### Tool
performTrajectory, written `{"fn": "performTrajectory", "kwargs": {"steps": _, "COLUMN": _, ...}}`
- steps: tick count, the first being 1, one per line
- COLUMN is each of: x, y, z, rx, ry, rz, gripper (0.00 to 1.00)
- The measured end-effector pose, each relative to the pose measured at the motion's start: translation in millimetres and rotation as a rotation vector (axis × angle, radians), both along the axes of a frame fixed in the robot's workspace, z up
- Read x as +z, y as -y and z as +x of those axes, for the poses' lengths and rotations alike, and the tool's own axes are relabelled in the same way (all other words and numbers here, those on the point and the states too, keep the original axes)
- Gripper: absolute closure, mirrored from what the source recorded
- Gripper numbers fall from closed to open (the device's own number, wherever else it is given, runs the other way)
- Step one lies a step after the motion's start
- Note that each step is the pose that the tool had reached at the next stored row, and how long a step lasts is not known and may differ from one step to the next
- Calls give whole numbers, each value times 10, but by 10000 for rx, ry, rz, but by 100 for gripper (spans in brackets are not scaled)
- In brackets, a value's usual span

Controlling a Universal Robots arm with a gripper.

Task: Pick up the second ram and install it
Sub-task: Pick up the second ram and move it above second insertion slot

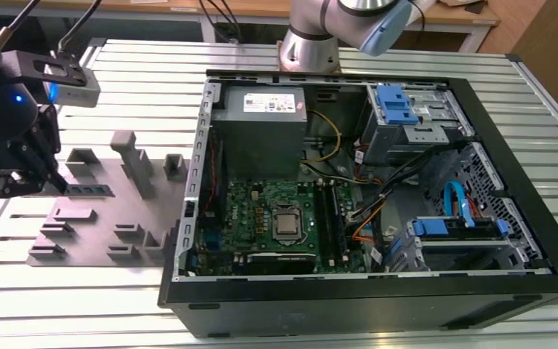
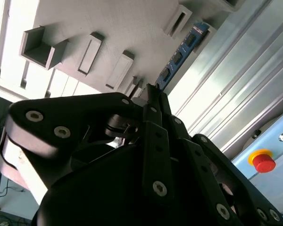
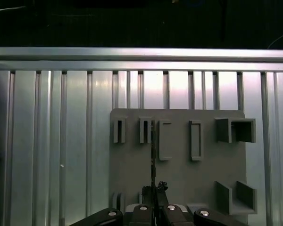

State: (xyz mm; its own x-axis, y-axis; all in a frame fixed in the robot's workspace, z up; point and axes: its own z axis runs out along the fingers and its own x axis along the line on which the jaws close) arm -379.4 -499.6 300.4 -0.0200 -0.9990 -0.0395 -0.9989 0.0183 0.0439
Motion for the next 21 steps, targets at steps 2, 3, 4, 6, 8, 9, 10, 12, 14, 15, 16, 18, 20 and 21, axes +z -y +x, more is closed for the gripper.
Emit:
{"fn": "performTrajectory", "kwargs": {"steps": 2, "x": 35, "y": 0, "z": 0, "rx": 0, "ry": -1, "rz": 0, "gripper": 89}}
{"fn": "performTrajectory", "kwargs": {"steps": 3, "x": 52, "y": 0, "z": 0, "rx": 0, "ry": -1, "rz": 1, "gripper": 89}}
{"fn": "performTrajectory", "kwargs": {"steps": 4, "x": 70, "y": 0, "z": 0, "rx": 0, "ry": -1, "rz": 3, "gripper": 89}}
{"fn": "performTrajectory", "kwargs": {"steps": 6, "x": 102, "y": 0, "z": 0, "rx": 0, "ry": -1, "rz": 4, "gripper": 89}}
{"fn": "performTrajectory", "kwargs": {"steps": 8, "x": 133, "y": 0, "z": 0, "rx": 0, "ry": -1, "rz": 6, "gripper": 89}}
{"fn": "performTrajectory", "kwargs": {"steps": 9, "x": 148, "y": 0, "z": 0, "rx": 0, "ry": -1, "rz": 7, "gripper": 89}}
{"fn": "performTrajectory", "kwargs": {"steps": 10, "x": 163, "y": 0, "z": 0, "rx": 0, "ry": -1, "rz": 8, "gripper": 89}}
{"fn": "performTrajectory", "kwargs": {"steps": 12, "x": 197, "y": 0, "z": 0, "rx": 0, "ry": -1, "rz": 8, "gripper": 89}}
{"fn": "performTrajectory", "kwargs": {"steps": 14, "x": 235, "y": 0, "z": 0, "rx": 0, "ry": -1, "rz": 11, "gripper": 89}}
{"fn": "performTrajectory", "kwargs": {"steps": 15, "x": 260, "y": 0, "z": 0, "rx": 0, "ry": -1, "rz": 13, "gripper": 89}}
{"fn": "performTrajectory", "kwargs": {"steps": 16, "x": 287, "y": 0, "z": 0, "rx": 0, "ry": -1, "rz": 16, "gripper": 89}}
{"fn": "performTrajectory", "kwargs": {"steps": 18, "x": 345, "y": 0, "z": 0, "rx": 0, "ry": -1, "rz": 23, "gripper": 89}}
{"fn": "performTrajectory", "kwargs": {"steps": 20, "x": 393, "y": 0, "z": 0, "rx": 0, "ry": -1, "rz": 30, "gripper": 89}}
{"fn": "performTrajectory", "kwargs": {"steps": 21, "x": 414, "y": 0, "z": 0, "rx": 0, "ry": -1, "rz": 35, "gripper": 89}}
